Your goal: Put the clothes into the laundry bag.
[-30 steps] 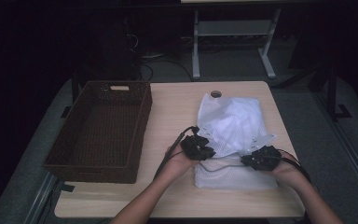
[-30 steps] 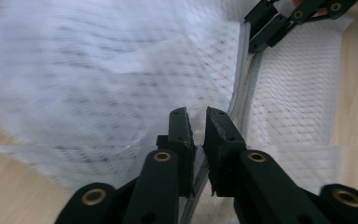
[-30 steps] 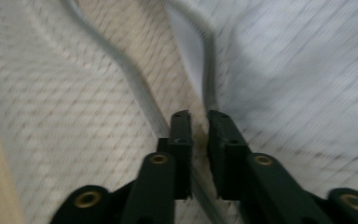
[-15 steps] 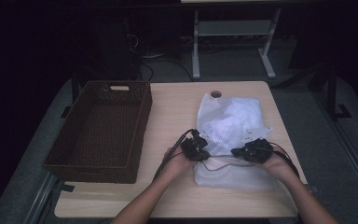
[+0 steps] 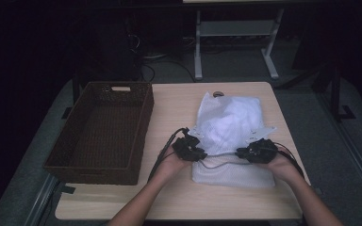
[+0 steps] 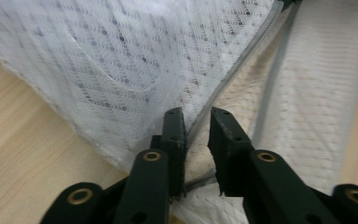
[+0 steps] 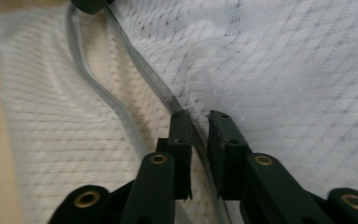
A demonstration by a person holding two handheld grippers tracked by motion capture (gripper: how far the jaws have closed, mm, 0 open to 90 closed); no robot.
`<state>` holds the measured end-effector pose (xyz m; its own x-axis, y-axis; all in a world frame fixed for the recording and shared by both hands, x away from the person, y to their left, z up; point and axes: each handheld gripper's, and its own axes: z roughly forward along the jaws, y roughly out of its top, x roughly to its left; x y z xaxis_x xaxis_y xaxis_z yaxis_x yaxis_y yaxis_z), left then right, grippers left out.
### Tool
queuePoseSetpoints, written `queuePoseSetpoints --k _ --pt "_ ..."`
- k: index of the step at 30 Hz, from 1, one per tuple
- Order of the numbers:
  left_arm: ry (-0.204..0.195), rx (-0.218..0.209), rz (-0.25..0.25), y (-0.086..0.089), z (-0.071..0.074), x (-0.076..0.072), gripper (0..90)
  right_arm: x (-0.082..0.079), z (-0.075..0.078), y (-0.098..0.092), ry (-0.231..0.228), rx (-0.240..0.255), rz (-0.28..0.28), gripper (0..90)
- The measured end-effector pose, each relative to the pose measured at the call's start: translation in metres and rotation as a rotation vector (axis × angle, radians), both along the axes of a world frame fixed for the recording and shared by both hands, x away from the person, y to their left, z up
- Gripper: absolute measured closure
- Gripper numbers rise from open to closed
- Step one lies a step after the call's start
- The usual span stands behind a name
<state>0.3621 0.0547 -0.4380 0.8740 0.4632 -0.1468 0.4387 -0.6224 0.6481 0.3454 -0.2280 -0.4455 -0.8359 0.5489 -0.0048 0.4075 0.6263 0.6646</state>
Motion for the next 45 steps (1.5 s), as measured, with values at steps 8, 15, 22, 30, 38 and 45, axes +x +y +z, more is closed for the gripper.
queuePoseSetpoints --k 8,15,22,30,38,45 --pt "-0.006 -0.063 0.018 0.021 0.012 -0.011 55.9 -0.013 0.006 -0.015 0.016 0.074 -0.043 59.7" --pt "-0.031 -0.074 0.023 0.037 0.015 -0.025 43.2 -0.022 0.012 -0.022 0.009 0.123 -0.1 39.8" --pt "-0.048 -0.101 0.03 0.051 0.014 -0.042 33.1 -0.038 0.014 -0.032 0.0 0.159 -0.154 27.4" --pt "-0.086 -0.113 0.063 0.066 0.007 -0.065 21.7 -0.062 0.012 -0.041 -0.042 0.173 -0.188 17.4" --pt "-0.115 -0.108 0.093 0.079 -0.001 -0.085 15.7 -0.081 0.004 -0.048 -0.048 0.159 -0.222 14.0" --pt "-0.133 -0.091 0.101 0.086 -0.009 -0.102 15.7 -0.097 -0.003 -0.056 -0.047 0.147 -0.252 13.9"
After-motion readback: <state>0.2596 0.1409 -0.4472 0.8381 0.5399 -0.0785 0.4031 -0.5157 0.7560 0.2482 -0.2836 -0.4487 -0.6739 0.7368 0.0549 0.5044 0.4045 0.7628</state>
